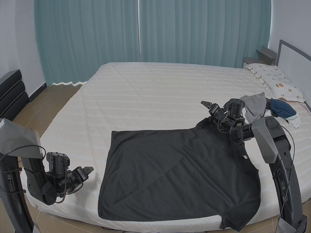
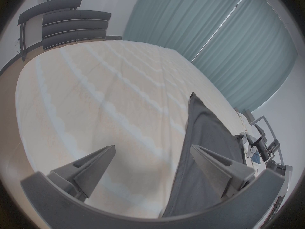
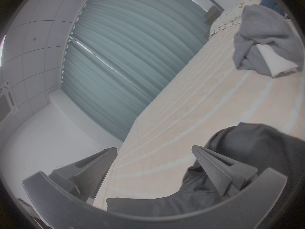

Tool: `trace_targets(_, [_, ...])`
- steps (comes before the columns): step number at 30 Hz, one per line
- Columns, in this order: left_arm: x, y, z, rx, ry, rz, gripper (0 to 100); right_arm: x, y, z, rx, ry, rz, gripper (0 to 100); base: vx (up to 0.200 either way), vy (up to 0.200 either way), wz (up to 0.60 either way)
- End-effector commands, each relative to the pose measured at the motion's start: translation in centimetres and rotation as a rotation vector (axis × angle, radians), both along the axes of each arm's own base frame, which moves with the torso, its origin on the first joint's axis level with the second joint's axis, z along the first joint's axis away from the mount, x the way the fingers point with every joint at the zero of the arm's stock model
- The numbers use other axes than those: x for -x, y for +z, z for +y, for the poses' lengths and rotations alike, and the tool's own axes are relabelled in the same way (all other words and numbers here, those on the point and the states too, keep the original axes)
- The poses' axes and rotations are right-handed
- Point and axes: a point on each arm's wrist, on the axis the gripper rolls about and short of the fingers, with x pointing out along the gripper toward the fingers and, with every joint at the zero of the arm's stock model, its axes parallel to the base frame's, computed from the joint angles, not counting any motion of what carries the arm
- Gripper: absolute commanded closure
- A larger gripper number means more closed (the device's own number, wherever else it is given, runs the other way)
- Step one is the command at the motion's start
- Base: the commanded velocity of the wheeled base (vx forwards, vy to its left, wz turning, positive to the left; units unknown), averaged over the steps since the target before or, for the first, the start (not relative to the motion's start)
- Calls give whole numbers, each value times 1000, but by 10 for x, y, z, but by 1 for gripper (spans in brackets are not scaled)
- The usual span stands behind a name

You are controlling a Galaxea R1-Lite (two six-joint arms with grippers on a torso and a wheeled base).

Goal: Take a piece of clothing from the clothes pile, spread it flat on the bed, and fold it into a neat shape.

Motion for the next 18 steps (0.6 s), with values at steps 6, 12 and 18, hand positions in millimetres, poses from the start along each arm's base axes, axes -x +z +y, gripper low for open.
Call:
trace_targets(6, [-60, 26, -3, 14, 7, -187, 0, 19, 20, -46, 122, -61, 33, 0, 0, 0, 0])
trace_targets(12, [-122, 38, -12, 24, -19, -196, 0, 26, 12, -60, 185, -73, 66, 0, 0, 0, 0])
trace_targets(18, [-189, 17, -24, 28, -35, -228, 0, 35, 12, -66, 231, -71, 93, 0, 0, 0, 0])
